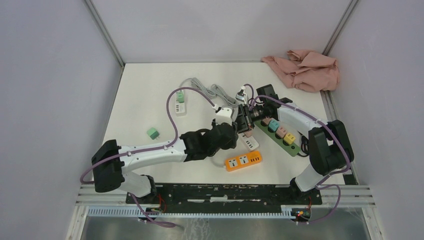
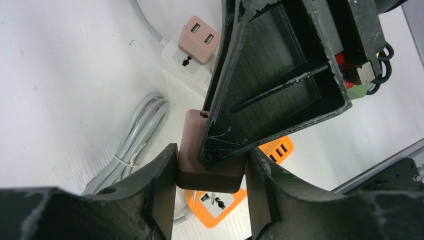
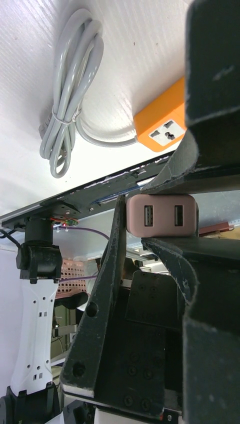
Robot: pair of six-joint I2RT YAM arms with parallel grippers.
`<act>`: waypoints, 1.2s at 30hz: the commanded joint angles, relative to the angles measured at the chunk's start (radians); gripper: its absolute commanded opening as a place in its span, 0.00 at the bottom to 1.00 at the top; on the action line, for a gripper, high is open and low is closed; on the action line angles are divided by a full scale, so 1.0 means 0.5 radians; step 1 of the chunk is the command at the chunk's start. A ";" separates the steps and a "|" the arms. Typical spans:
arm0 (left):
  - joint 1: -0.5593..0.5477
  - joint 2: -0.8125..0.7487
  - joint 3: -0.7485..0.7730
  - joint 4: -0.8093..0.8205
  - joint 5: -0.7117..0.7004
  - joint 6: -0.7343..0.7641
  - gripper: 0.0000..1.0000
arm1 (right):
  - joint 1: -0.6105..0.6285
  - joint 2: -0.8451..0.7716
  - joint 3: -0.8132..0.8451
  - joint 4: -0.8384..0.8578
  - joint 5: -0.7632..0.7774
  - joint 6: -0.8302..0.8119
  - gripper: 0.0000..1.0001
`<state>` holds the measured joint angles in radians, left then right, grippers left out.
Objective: Pull the plug off the socket
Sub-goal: Place the plug at the center of the board.
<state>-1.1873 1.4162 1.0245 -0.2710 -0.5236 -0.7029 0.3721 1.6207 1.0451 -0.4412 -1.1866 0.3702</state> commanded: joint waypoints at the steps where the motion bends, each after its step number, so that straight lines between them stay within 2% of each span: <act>1: -0.009 0.018 0.090 -0.016 -0.094 0.090 0.39 | -0.008 0.002 0.082 0.028 -0.061 0.020 0.10; 3: -0.009 0.009 0.080 -0.028 -0.094 0.094 0.22 | -0.008 0.001 0.080 0.027 -0.059 0.019 0.18; 6: -0.009 -0.025 0.036 -0.027 -0.163 0.106 0.08 | -0.008 -0.008 0.086 0.024 -0.061 0.011 0.44; 9: -0.009 -0.090 -0.038 -0.004 -0.180 0.128 0.03 | -0.007 -0.025 0.112 -0.041 -0.074 -0.065 0.68; 12: -0.004 -0.195 -0.158 0.060 -0.199 0.145 0.03 | -0.009 -0.043 0.143 -0.113 -0.071 -0.162 0.80; 17: 0.056 -0.383 -0.388 0.099 -0.274 0.133 0.03 | -0.013 -0.074 0.164 -0.168 -0.048 -0.247 0.83; 21: 0.233 -0.565 -0.579 0.096 -0.245 0.063 0.03 | -0.013 -0.083 0.167 -0.180 -0.033 -0.273 0.82; 26: 0.757 -0.873 -0.919 0.246 0.174 0.023 0.03 | -0.016 -0.080 0.177 -0.220 -0.012 -0.321 0.82; 31: 1.244 -1.228 -1.182 0.273 0.245 -0.081 0.03 | -0.019 -0.074 0.182 -0.231 -0.008 -0.345 0.82; 36: 1.682 -1.310 -1.364 0.346 0.405 -0.201 0.03 | -0.019 -0.061 0.188 -0.242 -0.019 -0.353 0.81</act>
<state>-0.4717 0.7750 0.3901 -0.1856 -0.4053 -0.7216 0.3668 1.6196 1.0943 -0.5617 -1.1755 0.2184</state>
